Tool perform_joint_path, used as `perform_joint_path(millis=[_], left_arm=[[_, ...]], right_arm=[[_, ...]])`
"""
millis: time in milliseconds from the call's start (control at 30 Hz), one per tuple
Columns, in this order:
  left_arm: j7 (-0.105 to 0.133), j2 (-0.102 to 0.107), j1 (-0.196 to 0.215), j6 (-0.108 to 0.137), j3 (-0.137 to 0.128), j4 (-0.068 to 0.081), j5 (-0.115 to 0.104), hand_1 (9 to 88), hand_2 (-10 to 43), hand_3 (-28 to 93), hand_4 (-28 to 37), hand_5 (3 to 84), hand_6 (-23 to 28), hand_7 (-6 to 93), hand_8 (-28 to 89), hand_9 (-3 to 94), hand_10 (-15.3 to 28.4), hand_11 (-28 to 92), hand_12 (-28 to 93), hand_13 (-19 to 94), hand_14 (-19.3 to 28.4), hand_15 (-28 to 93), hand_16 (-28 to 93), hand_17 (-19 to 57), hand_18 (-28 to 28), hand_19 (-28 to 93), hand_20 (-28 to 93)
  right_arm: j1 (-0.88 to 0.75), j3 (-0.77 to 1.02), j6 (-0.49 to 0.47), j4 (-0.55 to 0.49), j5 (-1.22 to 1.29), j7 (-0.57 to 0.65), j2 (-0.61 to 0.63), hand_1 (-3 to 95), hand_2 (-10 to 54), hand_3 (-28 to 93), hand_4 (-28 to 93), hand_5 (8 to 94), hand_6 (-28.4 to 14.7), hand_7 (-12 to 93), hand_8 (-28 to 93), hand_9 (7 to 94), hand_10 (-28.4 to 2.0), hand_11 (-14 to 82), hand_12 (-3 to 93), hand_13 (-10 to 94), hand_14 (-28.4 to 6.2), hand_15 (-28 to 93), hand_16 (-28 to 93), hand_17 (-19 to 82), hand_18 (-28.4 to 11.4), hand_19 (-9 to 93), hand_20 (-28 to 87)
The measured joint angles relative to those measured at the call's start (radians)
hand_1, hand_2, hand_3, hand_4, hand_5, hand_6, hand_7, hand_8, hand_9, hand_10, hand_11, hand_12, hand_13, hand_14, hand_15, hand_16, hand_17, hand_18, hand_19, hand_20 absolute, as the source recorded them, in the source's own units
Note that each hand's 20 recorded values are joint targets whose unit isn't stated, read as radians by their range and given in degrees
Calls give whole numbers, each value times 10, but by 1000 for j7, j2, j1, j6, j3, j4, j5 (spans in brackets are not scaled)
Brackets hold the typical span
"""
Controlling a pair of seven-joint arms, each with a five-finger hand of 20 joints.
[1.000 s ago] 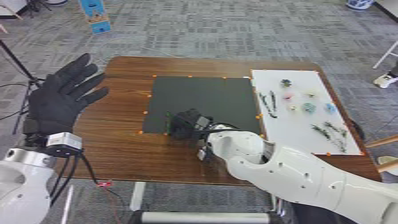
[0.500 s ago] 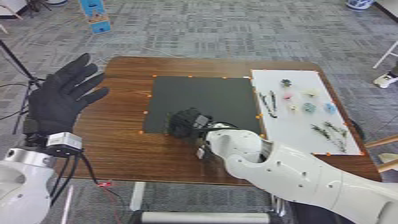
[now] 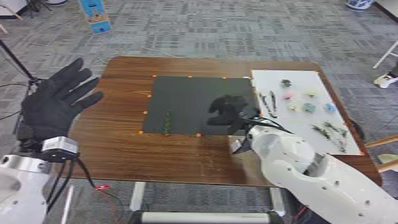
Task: Arrange flowers
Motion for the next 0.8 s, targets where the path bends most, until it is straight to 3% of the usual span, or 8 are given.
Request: perform_joint_path(millis=[67,133,300,433,567,800], left_arm=[[0,-10,16,4,-6,-6,0,221,-95,698,-283,282,26,159,-87,251,111,165,151,214,141,168,27,-75,265,447,-1],[0,-19,30,8,-7,-10,1,221,-95,697,-283,282,26,160,-87,251,111,165,151,214,141,168,28,-75,265,447,-1],[-1,-31,43,15,-3,-12,1,222,-94,696,-283,281,25,161,-87,251,111,165,152,214,140,169,28,-75,265,447,0],[-1,-31,34,20,9,-9,2,221,-95,698,-283,281,25,161,-87,251,110,165,152,215,140,169,27,-75,264,447,0],[-1,-30,22,20,15,-9,2,222,-94,697,-283,281,25,161,-87,251,110,165,152,215,140,168,27,-75,264,447,0],[-1,-31,21,20,11,-9,3,221,-92,695,-283,282,25,160,-88,251,110,165,152,215,141,169,28,-75,265,447,0]], right_arm=[[-40,49,99,1,-11,44,45,319,-62,779,-282,526,-5,214,-118,537,-111,284,240,441,-135,752,286,167,-213,715,479],[-63,83,170,25,-37,81,87,394,-93,661,-283,488,-20,200,-112,510,-106,234,221,433,-133,747,284,163,-214,716,482],[-73,136,182,124,-112,205,163,453,-95,405,-283,458,-52,170,-84,484,-138,205,221,419,-145,746,284,155,-224,716,494],[-122,226,89,121,-113,333,211,391,-95,494,-283,442,-65,189,-80,474,-147,209,233,405,-156,746,284,154,-229,717,499],[-240,374,38,79,-113,382,259,311,-95,613,-283,439,-73,186,-78,466,-154,221,246,396,-163,747,282,152,-234,718,501],[-544,711,-10,-59,-131,446,297,289,-95,628,-283,501,-60,254,-73,519,-156,370,309,434,-163,753,286,164,-234,734,505]])
